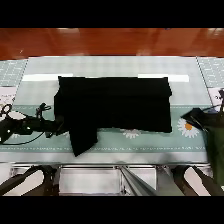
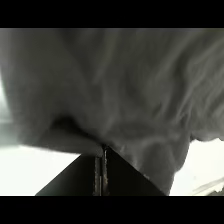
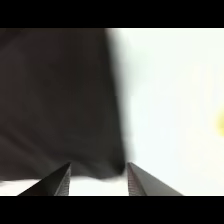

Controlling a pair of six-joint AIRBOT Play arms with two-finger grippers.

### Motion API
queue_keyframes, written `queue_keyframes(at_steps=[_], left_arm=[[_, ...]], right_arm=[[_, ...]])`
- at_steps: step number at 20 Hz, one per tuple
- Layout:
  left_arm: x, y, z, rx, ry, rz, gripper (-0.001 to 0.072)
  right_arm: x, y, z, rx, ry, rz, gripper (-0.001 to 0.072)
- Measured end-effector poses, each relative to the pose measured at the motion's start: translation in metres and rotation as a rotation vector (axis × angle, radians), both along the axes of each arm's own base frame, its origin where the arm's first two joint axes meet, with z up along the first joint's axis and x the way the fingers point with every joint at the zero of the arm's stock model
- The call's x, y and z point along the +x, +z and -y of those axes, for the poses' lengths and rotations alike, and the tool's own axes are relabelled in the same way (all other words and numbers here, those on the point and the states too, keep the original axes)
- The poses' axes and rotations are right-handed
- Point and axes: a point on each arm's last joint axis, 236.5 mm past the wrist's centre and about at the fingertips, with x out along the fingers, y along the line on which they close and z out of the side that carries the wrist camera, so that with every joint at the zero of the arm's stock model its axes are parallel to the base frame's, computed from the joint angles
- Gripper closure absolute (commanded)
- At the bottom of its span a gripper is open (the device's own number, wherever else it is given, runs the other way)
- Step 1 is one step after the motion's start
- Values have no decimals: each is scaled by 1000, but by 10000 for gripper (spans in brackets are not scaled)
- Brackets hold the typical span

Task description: Fold the shirts.

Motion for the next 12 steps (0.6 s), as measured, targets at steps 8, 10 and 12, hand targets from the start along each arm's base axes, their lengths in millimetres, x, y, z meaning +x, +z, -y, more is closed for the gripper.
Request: queue_keyframes(at_steps=[8,10,12], left_arm=[[3,8,3,-14,-26,9,689],[3,9,4,-16,-27,8,688],[3,9,4,-17,-26,8,688]], right_arm=[[-27,-43,-30,199,-41,-132,302],[-24,-49,-40,261,-35,-141,302],[-21,-58,-50,302,-22,-159,302]])
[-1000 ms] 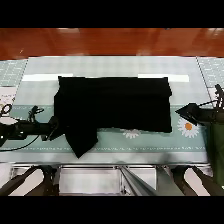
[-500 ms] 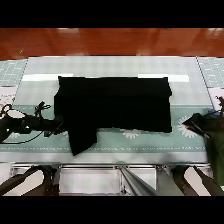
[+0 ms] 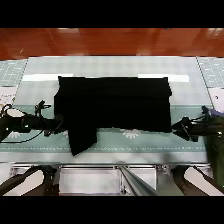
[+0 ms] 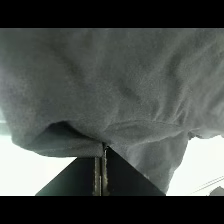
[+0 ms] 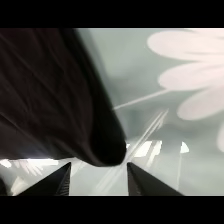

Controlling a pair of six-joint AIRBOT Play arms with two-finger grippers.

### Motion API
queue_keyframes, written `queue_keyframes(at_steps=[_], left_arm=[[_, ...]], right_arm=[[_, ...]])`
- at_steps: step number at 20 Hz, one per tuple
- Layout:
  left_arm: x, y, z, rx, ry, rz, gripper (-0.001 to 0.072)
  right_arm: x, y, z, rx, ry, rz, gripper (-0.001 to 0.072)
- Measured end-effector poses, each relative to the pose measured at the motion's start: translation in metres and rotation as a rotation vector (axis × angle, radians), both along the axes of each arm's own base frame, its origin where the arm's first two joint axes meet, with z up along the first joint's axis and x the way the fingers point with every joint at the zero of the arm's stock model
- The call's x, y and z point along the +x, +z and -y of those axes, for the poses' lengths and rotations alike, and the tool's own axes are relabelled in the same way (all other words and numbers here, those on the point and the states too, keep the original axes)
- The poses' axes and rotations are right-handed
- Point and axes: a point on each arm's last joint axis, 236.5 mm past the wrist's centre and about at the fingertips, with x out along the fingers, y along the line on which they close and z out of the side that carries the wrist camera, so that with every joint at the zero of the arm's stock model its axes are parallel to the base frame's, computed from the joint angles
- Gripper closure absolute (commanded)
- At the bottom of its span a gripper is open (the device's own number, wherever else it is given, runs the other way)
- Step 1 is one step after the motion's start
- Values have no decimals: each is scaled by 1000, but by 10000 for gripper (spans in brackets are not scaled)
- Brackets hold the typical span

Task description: Fold the shirts.

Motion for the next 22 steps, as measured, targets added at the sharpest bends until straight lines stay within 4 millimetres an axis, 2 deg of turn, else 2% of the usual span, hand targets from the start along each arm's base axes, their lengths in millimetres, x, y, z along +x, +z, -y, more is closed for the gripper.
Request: queue_keyframes(at_steps=[4,5,6,7,11,15,18,22], left_arm=[[0,0,0,-1,0,-1,689],[0,0,0,-2,-1,-1,688],[0,0,0,-2,-1,-1,688],[0,0,0,-2,-1,-1,688],[5,3,-4,1,2,17,688],[26,16,-15,10,21,77,689],[62,32,-25,34,59,169,689],[124,55,-32,45,94,283,689]], right_arm=[[17,-11,-21,65,-9,2,317],[24,-12,-24,68,-19,16,409],[32,-15,-23,51,-25,33,640],[37,-17,-22,32,-25,46,688],[52,-6,-27,40,25,113,688],[66,13,-28,48,90,179,689],[91,30,-16,16,89,241,688],[131,51,-2,7,62,312,688]])
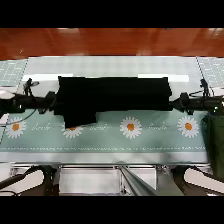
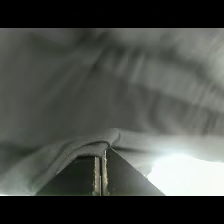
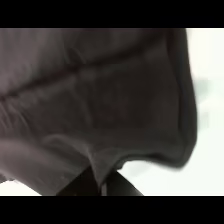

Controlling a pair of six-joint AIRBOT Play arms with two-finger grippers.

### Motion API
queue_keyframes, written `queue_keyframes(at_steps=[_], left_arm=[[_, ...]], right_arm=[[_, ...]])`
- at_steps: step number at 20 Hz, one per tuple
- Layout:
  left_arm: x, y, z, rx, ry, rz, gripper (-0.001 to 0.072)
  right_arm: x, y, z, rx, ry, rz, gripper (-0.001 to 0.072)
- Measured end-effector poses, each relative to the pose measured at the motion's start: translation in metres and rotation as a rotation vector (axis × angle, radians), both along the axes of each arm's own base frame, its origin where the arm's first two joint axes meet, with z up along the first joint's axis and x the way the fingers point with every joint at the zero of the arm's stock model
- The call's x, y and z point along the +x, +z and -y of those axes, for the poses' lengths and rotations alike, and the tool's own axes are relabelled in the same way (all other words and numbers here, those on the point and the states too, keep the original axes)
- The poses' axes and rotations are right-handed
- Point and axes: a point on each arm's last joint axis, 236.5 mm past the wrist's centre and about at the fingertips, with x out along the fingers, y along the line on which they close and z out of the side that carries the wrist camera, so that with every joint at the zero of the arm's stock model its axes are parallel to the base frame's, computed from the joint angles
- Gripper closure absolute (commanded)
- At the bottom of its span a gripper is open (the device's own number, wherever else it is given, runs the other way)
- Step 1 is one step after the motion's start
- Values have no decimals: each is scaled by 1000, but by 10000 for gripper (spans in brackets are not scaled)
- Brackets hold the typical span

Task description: Fold the shirts.

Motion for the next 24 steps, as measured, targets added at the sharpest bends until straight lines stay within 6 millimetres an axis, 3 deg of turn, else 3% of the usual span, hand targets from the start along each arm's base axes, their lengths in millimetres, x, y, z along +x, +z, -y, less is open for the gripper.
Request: queue_keyframes(at_steps=[4,9,14,21,22,23,24], left_arm=[[60,12,3,1,-30,61,689],[128,17,4,-28,-27,90,688],[157,9,14,-79,-73,51,689],[165,-10,19,-101,-94,11,688],[166,-11,19,-103,-95,11,647],[166,-13,20,-102,-95,9,463],[166,-13,19,-102,-95,9,213]], right_arm=[[41,7,5,23,-21,55,688],[89,-2,-6,18,0,92,688],[123,-16,-6,3,-13,104,688],[152,-26,3,-9,-50,112,677],[153,-28,4,-9,-54,109,524],[154,-30,4,-9,-55,106,289],[156,-30,5,-10,-60,108,300]])
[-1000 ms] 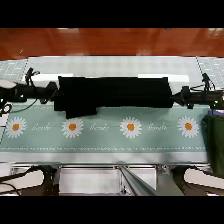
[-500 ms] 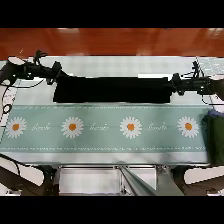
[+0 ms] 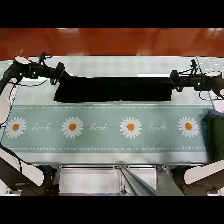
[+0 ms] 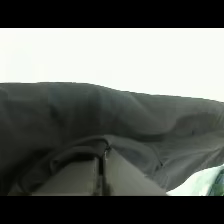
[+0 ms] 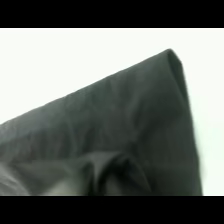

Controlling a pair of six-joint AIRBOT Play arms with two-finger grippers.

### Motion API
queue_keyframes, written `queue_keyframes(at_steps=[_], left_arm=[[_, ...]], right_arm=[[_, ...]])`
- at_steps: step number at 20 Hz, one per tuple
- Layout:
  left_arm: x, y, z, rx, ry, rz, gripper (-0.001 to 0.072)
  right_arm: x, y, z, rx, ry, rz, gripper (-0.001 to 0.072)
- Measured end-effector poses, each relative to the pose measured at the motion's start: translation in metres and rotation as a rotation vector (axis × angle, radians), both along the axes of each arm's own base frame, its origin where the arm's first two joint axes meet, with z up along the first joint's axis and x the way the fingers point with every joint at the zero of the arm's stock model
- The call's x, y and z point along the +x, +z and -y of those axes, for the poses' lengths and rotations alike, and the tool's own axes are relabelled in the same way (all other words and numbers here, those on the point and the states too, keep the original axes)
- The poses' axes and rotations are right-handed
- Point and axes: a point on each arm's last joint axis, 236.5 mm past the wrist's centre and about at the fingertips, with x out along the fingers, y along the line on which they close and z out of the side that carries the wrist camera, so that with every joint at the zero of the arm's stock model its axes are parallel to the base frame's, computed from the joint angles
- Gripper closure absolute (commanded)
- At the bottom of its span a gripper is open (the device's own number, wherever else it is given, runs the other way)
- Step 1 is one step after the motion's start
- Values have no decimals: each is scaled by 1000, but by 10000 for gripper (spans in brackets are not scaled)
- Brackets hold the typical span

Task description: Fold the shirts.

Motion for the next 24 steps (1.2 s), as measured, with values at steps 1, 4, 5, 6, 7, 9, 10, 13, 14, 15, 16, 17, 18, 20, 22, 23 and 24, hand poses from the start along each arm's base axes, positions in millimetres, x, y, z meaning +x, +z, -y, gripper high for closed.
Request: queue_keyframes(at_steps=[1,4,5,6,7,9,10,13,14,15,16,17,18,20,22,23,24], left_arm=[[0,1,0,-2,0,1,206],[-8,12,-4,-19,-37,-8,207],[-12,20,-8,-20,-48,-3,207],[-16,30,-14,-12,-62,5,207],[-20,42,-20,1,-70,19,207],[-31,68,-37,74,-86,58,207],[-38,81,-44,113,-87,80,207],[-66,117,-50,216,-64,166,208],[-74,126,-49,243,-45,202,208],[-85,130,-48,270,-29,229,207],[-94,132,-45,288,-14,252,208],[-102,134,-43,304,3,277,208],[-111,131,-41,314,12,286,208],[-123,125,-39,327,25,292,208],[-132,119,-37,332,28,287,208],[-133,118,-37,334,30,288,208],[-135,116,-37,335,31,286,208]], right_arm=[[0,0,0,2,2,-1,300],[-4,10,11,18,25,-3,301],[-6,18,19,28,31,0,300],[-9,29,28,40,37,7,301],[-12,41,40,47,36,16,300],[-24,58,71,22,18,21,300],[-33,61,87,-5,11,11,300],[-57,46,117,-64,-16,-71,297],[-63,36,120,-66,-22,-102,297],[-67,27,119,-60,-21,-129,297],[-68,17,116,-50,-16,-149,297],[-68,7,111,-32,-12,-167,297],[-67,-1,104,-7,-4,-181,297],[-62,-14,89,40,12,-193,297],[-55,-22,73,80,31,-199,297],[-52,-24,65,95,42,-196,297],[-48,-26,57,111,51,-195,297]])
